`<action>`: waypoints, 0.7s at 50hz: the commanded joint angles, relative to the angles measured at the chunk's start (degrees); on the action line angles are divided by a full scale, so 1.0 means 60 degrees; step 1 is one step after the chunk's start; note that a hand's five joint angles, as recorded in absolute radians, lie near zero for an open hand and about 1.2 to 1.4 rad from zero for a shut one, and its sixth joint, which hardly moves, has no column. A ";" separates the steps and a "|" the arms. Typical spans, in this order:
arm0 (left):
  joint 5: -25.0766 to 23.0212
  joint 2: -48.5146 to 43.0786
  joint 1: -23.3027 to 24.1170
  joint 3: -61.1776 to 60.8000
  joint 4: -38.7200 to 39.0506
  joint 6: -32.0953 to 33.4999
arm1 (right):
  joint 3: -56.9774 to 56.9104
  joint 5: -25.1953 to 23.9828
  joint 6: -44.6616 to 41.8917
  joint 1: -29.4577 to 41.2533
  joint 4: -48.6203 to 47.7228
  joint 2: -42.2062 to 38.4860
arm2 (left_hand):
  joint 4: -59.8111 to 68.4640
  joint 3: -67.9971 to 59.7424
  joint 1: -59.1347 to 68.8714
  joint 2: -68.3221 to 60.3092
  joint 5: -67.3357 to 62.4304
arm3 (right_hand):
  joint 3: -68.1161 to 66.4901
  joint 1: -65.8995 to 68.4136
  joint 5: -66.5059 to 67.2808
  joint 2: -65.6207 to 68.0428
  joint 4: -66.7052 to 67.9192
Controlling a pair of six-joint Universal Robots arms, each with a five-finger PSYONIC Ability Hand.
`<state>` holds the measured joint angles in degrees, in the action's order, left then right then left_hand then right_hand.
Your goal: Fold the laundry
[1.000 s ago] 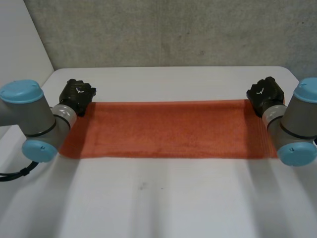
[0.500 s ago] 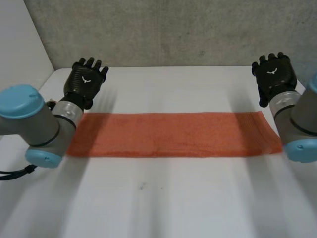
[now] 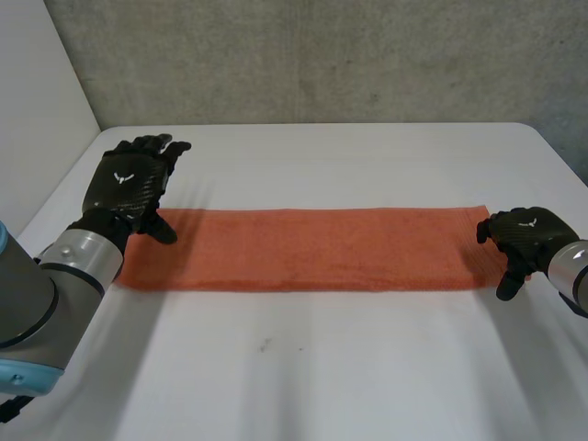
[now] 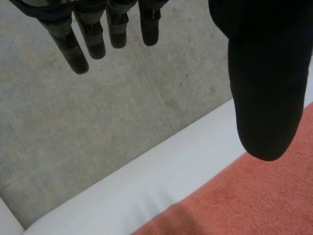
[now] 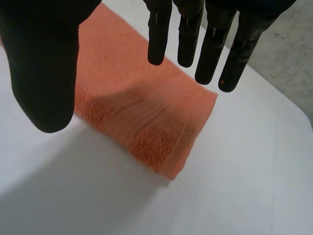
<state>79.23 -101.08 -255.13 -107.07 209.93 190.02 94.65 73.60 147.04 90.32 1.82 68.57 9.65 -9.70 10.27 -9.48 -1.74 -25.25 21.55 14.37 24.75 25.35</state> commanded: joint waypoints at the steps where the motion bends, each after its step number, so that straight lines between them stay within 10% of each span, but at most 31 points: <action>1: -0.0006 -0.0102 -0.0090 -0.0084 0.0007 0.0029 | 0.0133 0.0053 -0.0102 -0.0258 -0.1166 -0.0734 | 0.0058 -0.0049 -0.0045 -0.0087 0.0290 | -0.1648 0.2264 0.1794 0.1731 0.1632; 17: -0.0006 -0.0102 -0.0090 -0.0289 0.0022 0.0029 | -0.0087 0.0053 -0.0747 -0.0610 -0.1563 -0.1496 | 0.0058 -0.0049 -0.0045 -0.0087 0.0290 | -0.4117 0.4733 0.4263 0.4200 0.4100; 24: 0.0008 -0.0102 -0.0090 -0.0289 0.0022 0.0029 | -0.0438 0.0082 -0.0761 -0.0683 -0.1563 -0.1789 | 0.0058 -0.0049 -0.0045 -0.0087 0.0290 | -0.9126 0.9741 0.9271 0.9208 0.9109; 35: 0.0008 -0.0102 -0.0090 -0.0362 0.0022 0.0029 | -0.1449 0.1840 -0.1552 -0.2163 -0.1695 -0.2082 | 0.0058 -0.0049 -0.0045 -0.0087 0.0290 | -0.9126 0.9741 0.9271 0.9208 0.9109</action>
<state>79.28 -101.72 -255.67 -108.96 210.06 190.20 90.03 77.08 141.96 83.51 -8.36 57.01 9.65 -9.70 10.27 -9.43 -1.74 -67.73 54.21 55.31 67.70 68.20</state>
